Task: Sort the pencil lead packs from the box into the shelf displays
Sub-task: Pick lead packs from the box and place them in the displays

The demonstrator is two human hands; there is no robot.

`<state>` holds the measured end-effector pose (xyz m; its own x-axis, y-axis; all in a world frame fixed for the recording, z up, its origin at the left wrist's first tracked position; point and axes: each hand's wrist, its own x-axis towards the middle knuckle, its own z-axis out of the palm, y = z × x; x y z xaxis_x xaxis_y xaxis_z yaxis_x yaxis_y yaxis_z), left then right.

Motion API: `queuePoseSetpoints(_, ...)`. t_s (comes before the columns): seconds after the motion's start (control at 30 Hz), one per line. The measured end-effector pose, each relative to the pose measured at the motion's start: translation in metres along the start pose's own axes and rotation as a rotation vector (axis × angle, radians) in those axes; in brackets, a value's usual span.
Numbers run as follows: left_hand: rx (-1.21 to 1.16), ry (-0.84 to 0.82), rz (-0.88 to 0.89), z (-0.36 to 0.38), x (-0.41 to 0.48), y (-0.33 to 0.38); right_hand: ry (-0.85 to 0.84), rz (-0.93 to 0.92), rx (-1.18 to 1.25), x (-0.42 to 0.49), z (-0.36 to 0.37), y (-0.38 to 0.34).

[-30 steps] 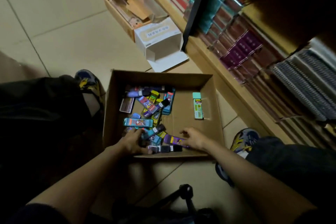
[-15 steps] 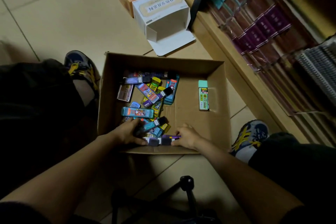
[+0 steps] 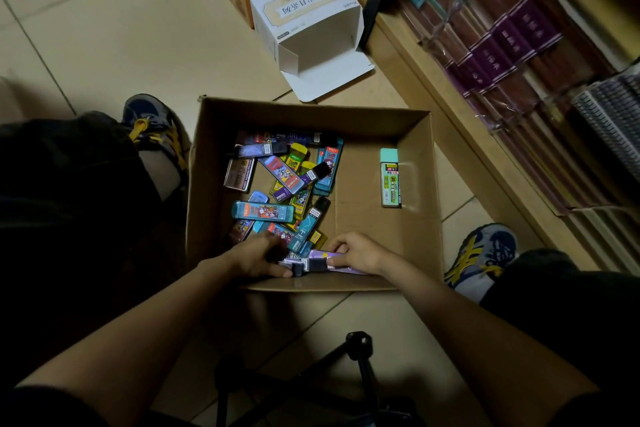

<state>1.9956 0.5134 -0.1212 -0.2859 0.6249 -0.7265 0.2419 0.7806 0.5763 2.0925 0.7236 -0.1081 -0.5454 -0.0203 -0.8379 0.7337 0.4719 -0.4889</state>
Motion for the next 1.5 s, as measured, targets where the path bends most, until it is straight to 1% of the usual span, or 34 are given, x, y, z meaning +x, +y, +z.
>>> queuePoseSetpoints(0.2,0.089,-0.067,0.067,-0.004,0.002,0.006,0.082,-0.022,0.260,-0.003,-0.011,-0.001)
queuePoseSetpoints(0.27,0.084,-0.033,0.083,-0.002,0.003,0.009,0.128,-0.028,0.320,-0.005,-0.014,-0.002)
queuePoseSetpoints(0.33,0.017,0.035,0.102,-0.003,0.002,0.013,0.180,-0.036,0.346,-0.007,-0.020,-0.002)
queuePoseSetpoints(0.43,-0.152,0.185,0.152,-0.010,0.002,0.024,0.271,-0.046,0.408,-0.012,-0.033,0.000)
queuePoseSetpoints(0.47,-0.247,0.243,0.143,-0.013,0.001,0.029,0.310,-0.057,0.438,-0.015,-0.039,0.000)
queuePoseSetpoints(0.53,-0.522,0.339,0.086,-0.020,0.000,0.042,0.372,-0.102,0.497,-0.024,-0.051,-0.003)
queuePoseSetpoints(0.6,-0.755,0.401,0.100,-0.029,-0.003,0.060,0.392,-0.167,0.555,-0.035,-0.064,-0.011)
queuePoseSetpoints(0.7,-0.923,0.424,0.159,-0.045,-0.009,0.090,0.389,-0.275,0.589,-0.056,-0.088,-0.032)
queuePoseSetpoints(0.8,-1.096,0.426,0.204,-0.062,-0.017,0.121,0.388,-0.357,0.540,-0.084,-0.113,-0.054)
queuePoseSetpoints(0.9,-1.209,0.408,0.205,-0.080,-0.032,0.150,0.437,-0.404,0.444,-0.121,-0.132,-0.074)
queuePoseSetpoints(0.97,-1.253,0.362,0.192,-0.091,-0.043,0.166,0.483,-0.430,0.412,-0.146,-0.140,-0.085)
queuePoseSetpoints(1.07,-1.197,0.262,0.174,-0.107,-0.062,0.185,0.495,-0.467,0.360,-0.181,-0.145,-0.100)
queuePoseSetpoints(1.1,-1.173,0.211,0.203,-0.111,-0.071,0.192,0.494,-0.477,0.340,-0.192,-0.145,-0.105)
queuePoseSetpoints(1.17,-1.094,0.153,0.319,-0.119,-0.088,0.205,0.507,-0.494,0.337,-0.210,-0.144,-0.117)
queuePoseSetpoints(1.23,-0.993,0.171,0.420,-0.126,-0.105,0.218,0.549,-0.520,0.379,-0.224,-0.142,-0.128)
queuePoseSetpoints(1.37,-0.846,0.239,0.485,-0.137,-0.132,0.238,0.623,-0.549,0.496,-0.250,-0.139,-0.149)
queuePoseSetpoints(1.5,-0.671,0.358,0.542,-0.148,-0.157,0.258,0.628,-0.609,0.790,-0.275,-0.146,-0.167)
